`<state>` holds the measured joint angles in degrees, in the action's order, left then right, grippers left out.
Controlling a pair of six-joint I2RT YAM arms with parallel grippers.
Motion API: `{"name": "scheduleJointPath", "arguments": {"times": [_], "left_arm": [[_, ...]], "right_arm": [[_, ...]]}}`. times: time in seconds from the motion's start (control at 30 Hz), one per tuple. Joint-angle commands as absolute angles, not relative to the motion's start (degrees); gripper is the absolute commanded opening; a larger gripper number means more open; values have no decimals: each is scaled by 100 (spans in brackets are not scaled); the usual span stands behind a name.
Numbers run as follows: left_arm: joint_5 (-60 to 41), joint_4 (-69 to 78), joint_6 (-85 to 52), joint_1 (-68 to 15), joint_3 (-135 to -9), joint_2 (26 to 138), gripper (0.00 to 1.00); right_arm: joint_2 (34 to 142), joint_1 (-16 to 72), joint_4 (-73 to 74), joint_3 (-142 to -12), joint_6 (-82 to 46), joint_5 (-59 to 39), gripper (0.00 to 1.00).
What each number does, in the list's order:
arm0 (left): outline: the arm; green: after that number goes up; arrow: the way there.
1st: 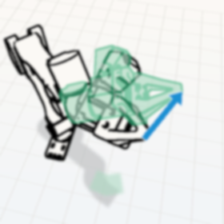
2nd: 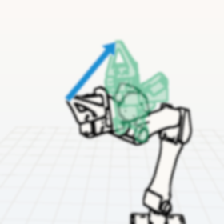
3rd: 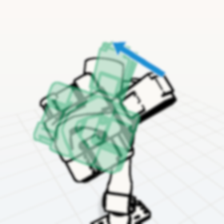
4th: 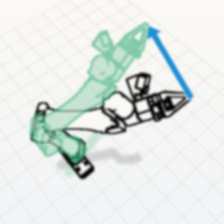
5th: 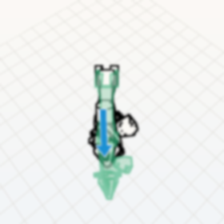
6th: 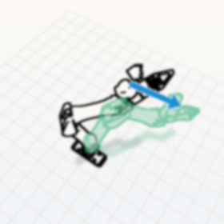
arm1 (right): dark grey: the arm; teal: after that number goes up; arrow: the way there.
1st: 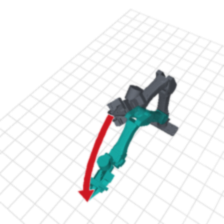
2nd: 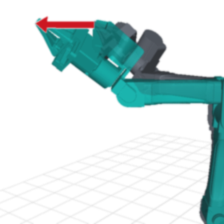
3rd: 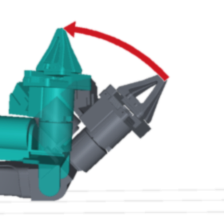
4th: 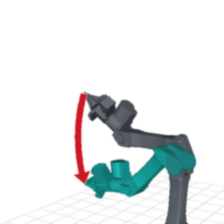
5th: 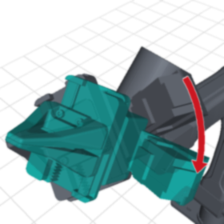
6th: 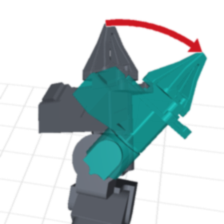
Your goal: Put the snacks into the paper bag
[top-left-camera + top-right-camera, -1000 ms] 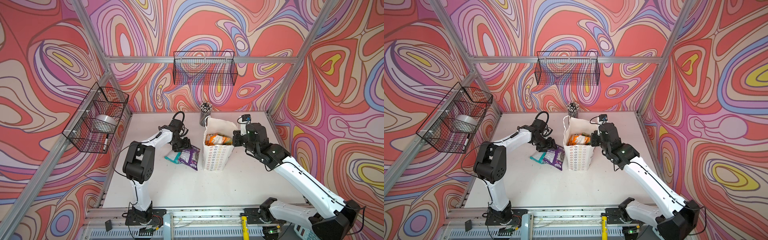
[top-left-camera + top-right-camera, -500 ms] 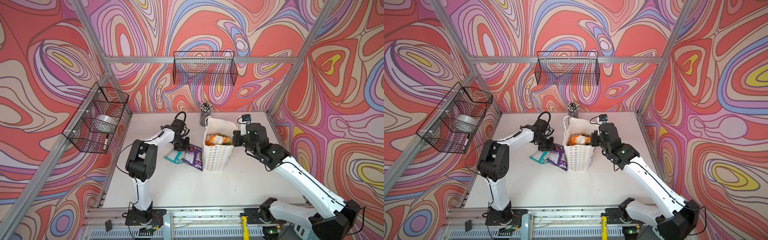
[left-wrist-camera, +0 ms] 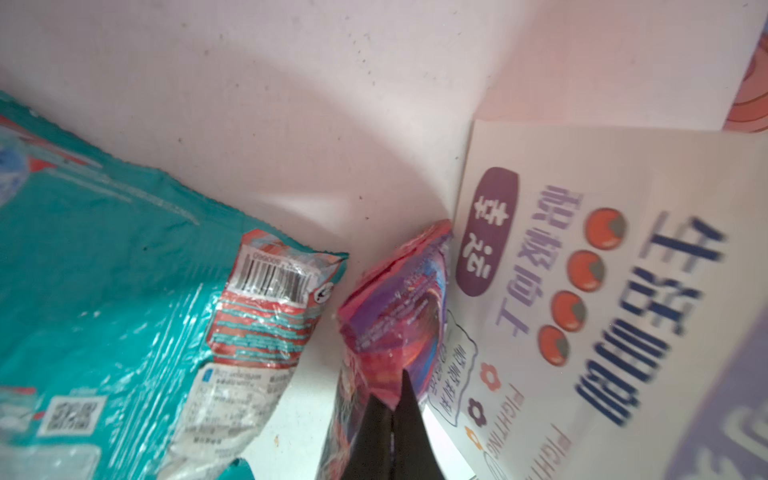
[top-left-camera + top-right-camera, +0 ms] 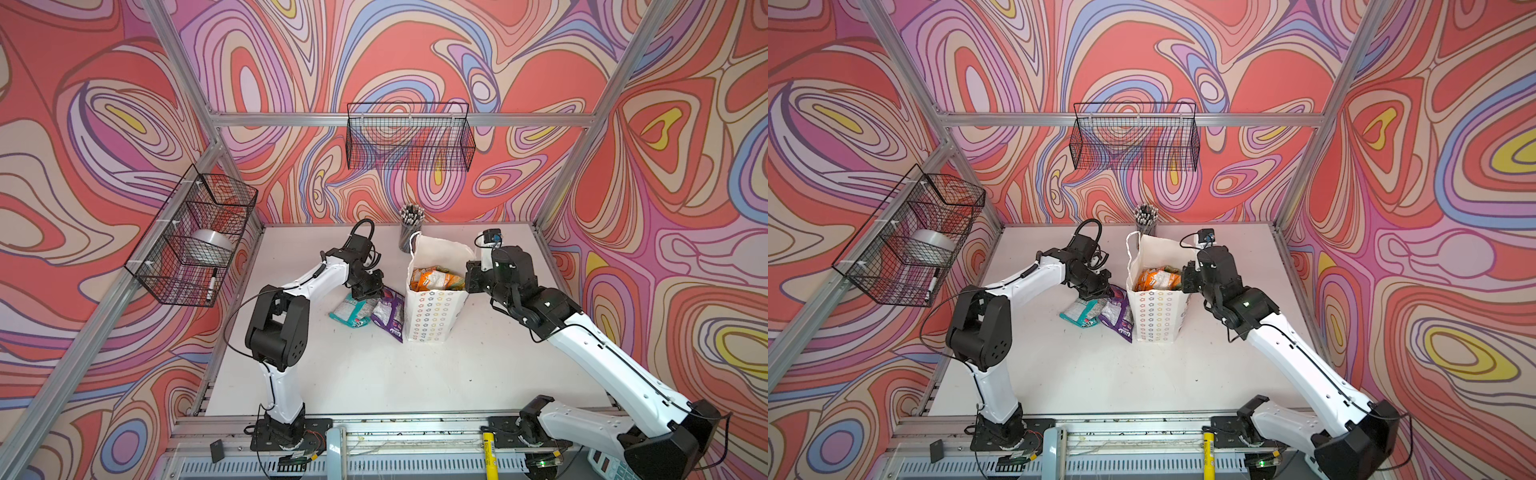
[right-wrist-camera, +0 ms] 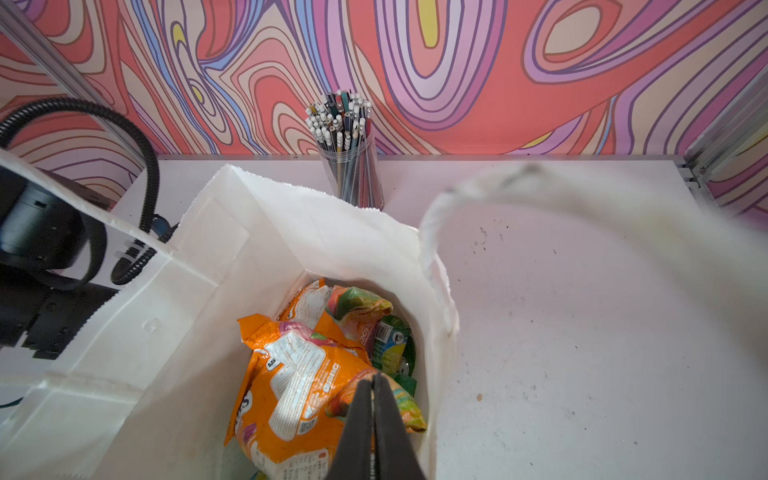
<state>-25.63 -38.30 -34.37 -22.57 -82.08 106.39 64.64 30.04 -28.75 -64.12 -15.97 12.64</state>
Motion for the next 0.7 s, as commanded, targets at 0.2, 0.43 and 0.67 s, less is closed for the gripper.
{"name": "scheduleJointPath", "arguments": {"times": [0.2, 0.43, 0.67], "left_arm": [[-2152, -3822, -3868, -2280, -8101, 9314, 0], [-1866, -4046, -3894, -2285, -8206, 8718, 0], [-1662, -4244, -3914, -2275, -8524, 8151, 0]], "right_arm": [[6468, 3032, -2909, -6336, -1567, 1332, 0], [6478, 3032, -2908, -6333, -1578, 1339, 0], [6460, 3032, -2909, -6329, -1582, 1327, 0]]}}
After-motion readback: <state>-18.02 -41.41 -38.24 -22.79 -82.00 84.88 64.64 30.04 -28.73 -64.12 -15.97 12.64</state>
